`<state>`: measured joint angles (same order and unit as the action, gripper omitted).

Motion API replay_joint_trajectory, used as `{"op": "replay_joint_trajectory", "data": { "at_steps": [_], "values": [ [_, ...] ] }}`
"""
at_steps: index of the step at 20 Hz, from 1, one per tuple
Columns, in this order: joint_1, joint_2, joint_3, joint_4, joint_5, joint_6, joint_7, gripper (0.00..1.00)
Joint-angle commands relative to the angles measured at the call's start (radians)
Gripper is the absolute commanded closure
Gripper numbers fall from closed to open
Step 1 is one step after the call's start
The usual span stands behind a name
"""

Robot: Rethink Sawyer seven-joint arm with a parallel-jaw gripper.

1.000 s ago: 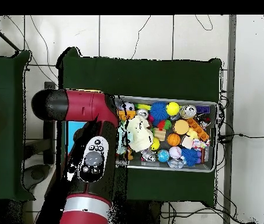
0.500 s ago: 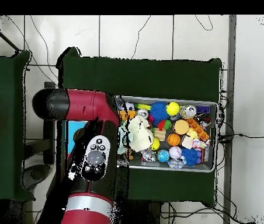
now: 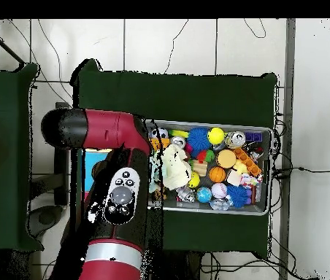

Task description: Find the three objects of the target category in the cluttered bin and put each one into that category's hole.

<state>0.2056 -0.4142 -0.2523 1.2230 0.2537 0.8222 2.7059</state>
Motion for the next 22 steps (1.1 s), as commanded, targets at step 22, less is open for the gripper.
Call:
{"op": "replay_joint_trajectory", "data": {
  "at_steps": [22],
  "values": [
    [-0.045, -0.248, -0.023, -0.057, -0.014, 0.343, 0.053, 0.0]
  ]
}}
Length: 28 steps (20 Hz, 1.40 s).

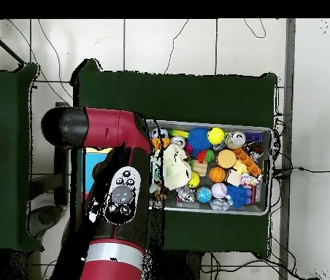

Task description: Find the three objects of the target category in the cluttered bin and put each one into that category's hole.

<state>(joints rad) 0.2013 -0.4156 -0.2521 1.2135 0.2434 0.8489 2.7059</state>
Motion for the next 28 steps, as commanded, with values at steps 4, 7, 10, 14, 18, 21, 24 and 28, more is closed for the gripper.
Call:
{"op": "replay_joint_trajectory", "data": {
  "at_steps": [4, 7, 10, 14, 18, 21, 24, 28],
  "values": [
    [-0.038, -0.234, -0.018, -0.015, 0.004, 0.257, 0.065, 0.0],
    [-0.031, -0.218, -0.021, -0.003, 0.002, 0.217, 0.075, 0.0],
    [-0.03, -0.205, -0.018, 0.011, 0.0, 0.179, 0.075, 0.0],
    [-0.03, -0.203, -0.017, 0.021, 0.001, 0.171, 0.076, 0.0],
    [-0.038, -0.201, -0.006, 0.037, 0.01, 0.151, 0.072, 0.0],
    [-0.048, -0.19, 0.008, 0.06, 0.018, 0.115, 0.069, 0.0],
    [-0.052, -0.173, 0.012, 0.073, 0.016, 0.076, 0.065, 0.0],
    [-0.055, -0.174, 0.008, 0.069, 0.011, 0.089, 0.059, 0.0]
  ]
}}
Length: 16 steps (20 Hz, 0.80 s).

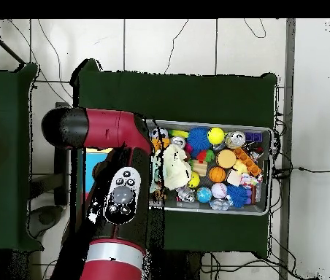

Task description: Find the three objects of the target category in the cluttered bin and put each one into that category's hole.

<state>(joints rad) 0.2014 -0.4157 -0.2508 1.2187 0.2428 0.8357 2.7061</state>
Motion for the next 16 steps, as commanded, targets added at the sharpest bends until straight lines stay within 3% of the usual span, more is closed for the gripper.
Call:
{"op": "replay_joint_trajectory", "data": {
  "at_steps": [1, 16],
  "values": [
    [-0.056, -0.175, 0.005, 0.062, 0.011, 0.106, 0.059, 0.0],
    [-0.097, -0.161, 0.037, 0.197, 0.013, -0.039, 0.035, 0.0]
  ]
}}
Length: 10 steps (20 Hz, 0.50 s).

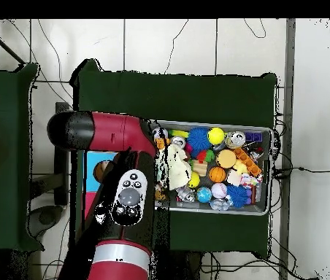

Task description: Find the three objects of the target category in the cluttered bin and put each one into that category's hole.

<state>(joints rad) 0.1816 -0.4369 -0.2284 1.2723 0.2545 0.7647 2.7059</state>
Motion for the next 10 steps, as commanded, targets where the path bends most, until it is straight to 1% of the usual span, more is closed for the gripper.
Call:
{"op": "replay_joint_trajectory", "data": {
  "at_steps": [1, 6, 10],
  "values": [
    [-0.078, -0.148, 0.012, 0.152, -0.001, 0.031, 0.033, 0.0],
    [-0.096, -0.169, 0.007, 0.173, -0.007, 0.035, 0.025, 0.0],
    [-0.089, -0.163, -0.005, 0.132, -0.009, 0.083, 0.049, 0.0]
  ]
}}
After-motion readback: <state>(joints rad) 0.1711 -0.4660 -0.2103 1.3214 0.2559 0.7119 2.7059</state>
